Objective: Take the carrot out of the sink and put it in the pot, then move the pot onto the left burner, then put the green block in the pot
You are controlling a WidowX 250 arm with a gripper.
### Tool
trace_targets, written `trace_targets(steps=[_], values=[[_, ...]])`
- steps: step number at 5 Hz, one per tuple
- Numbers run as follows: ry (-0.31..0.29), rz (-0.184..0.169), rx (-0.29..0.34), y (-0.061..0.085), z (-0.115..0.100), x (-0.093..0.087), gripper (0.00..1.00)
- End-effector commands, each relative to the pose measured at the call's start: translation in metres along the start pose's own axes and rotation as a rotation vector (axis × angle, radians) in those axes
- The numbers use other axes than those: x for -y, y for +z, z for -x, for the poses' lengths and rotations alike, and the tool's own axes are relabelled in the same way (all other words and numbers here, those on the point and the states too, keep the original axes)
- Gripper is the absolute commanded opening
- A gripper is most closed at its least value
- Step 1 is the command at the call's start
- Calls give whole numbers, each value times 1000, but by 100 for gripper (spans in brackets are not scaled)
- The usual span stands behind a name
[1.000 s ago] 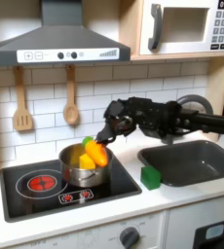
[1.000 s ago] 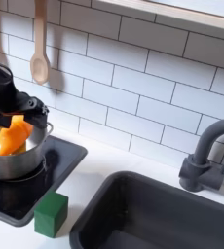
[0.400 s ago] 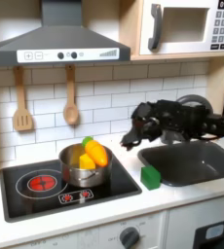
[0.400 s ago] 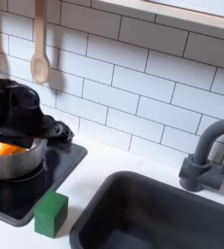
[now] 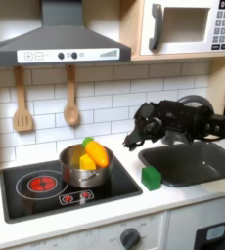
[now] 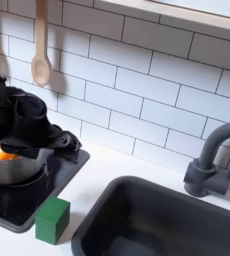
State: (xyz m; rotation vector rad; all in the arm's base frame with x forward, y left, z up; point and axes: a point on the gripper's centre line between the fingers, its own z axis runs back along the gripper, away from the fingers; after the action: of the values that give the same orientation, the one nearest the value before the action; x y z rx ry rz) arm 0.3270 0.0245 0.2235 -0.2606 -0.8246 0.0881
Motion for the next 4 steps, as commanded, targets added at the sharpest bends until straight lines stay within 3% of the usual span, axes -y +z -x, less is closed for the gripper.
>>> trace_targets(steps=[1, 2, 4], values=[[-2, -2, 0, 0, 0, -1, 100], [32, -22, 31, -17, -5, -1, 100], [30, -7, 60, -13, -35, -2, 100]])
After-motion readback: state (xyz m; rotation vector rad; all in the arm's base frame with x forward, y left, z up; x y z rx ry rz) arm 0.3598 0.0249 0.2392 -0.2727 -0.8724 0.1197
